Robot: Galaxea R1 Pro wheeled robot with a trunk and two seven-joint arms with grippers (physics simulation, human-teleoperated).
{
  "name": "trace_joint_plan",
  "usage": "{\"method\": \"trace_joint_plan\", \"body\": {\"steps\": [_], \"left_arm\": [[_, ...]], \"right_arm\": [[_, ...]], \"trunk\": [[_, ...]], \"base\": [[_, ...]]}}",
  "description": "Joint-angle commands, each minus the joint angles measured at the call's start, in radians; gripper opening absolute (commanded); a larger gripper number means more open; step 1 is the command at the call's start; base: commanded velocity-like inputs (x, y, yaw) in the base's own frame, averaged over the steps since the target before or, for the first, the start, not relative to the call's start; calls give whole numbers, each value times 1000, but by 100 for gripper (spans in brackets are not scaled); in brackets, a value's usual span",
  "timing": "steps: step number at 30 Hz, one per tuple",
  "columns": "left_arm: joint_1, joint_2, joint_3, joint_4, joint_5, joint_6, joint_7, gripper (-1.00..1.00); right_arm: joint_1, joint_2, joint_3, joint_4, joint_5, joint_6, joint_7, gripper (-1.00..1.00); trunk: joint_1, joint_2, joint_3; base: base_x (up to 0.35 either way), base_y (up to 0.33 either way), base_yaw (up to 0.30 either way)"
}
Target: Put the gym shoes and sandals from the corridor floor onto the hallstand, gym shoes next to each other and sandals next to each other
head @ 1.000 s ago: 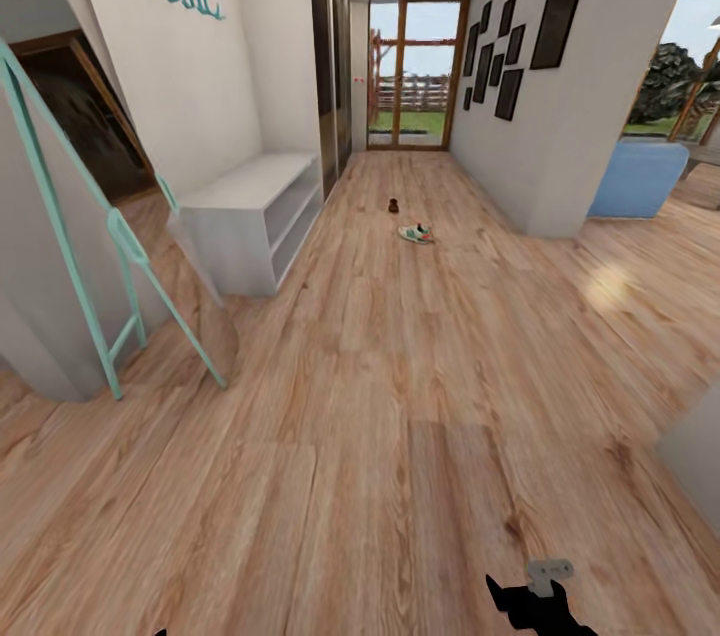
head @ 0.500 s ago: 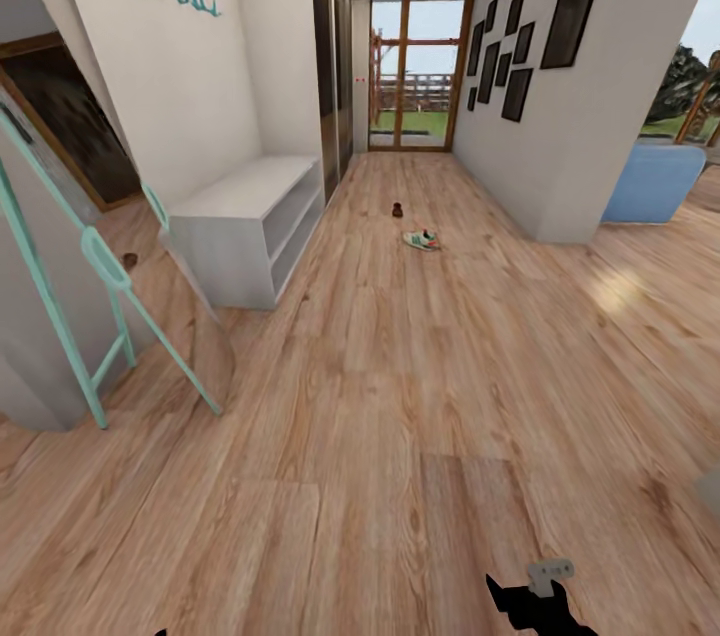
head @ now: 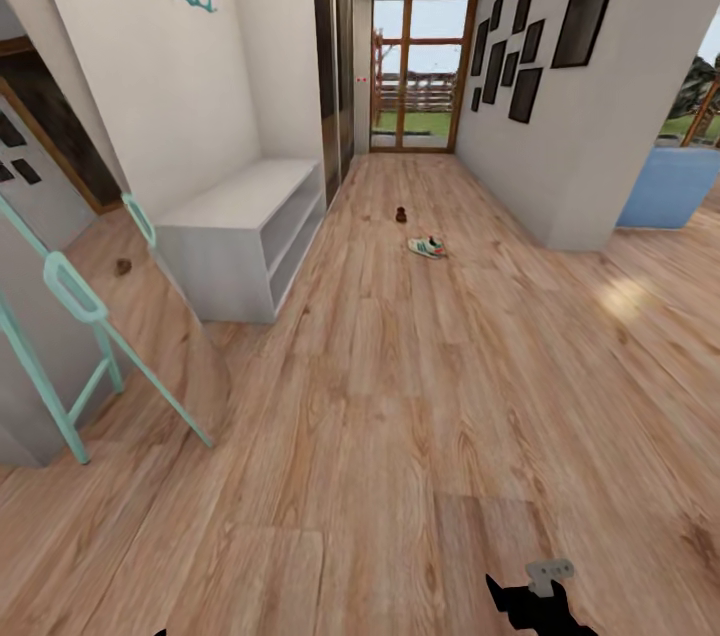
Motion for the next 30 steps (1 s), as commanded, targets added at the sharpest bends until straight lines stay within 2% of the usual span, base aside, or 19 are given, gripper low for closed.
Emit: {"method": "trace_joint_plan", "body": {"steps": [1,10,25,30], "left_arm": [[-1,0,3,1,3,-1,-7,100],[-1,0,3,1,3,-1,-7,100],[-1,0,3,1,3,-1,-7,100],[-1,0,3,1,3,-1,-8,100]], "right_arm": [[-1,0,8,1,-11,-3,4,100],[-1,-1,8,1,-11,-3,4,100],[-1,-1,7,1,-12,-3,5,100],[-1,-1,7,1,-12,-3,7,100]], "trunk": [[0,0,-1],[0,0,-1],[0,0,-1],[0,0,-1]], "base": [[337,24,0],[337,8,-33],[338,0,-260],[337,0,-156]]}}
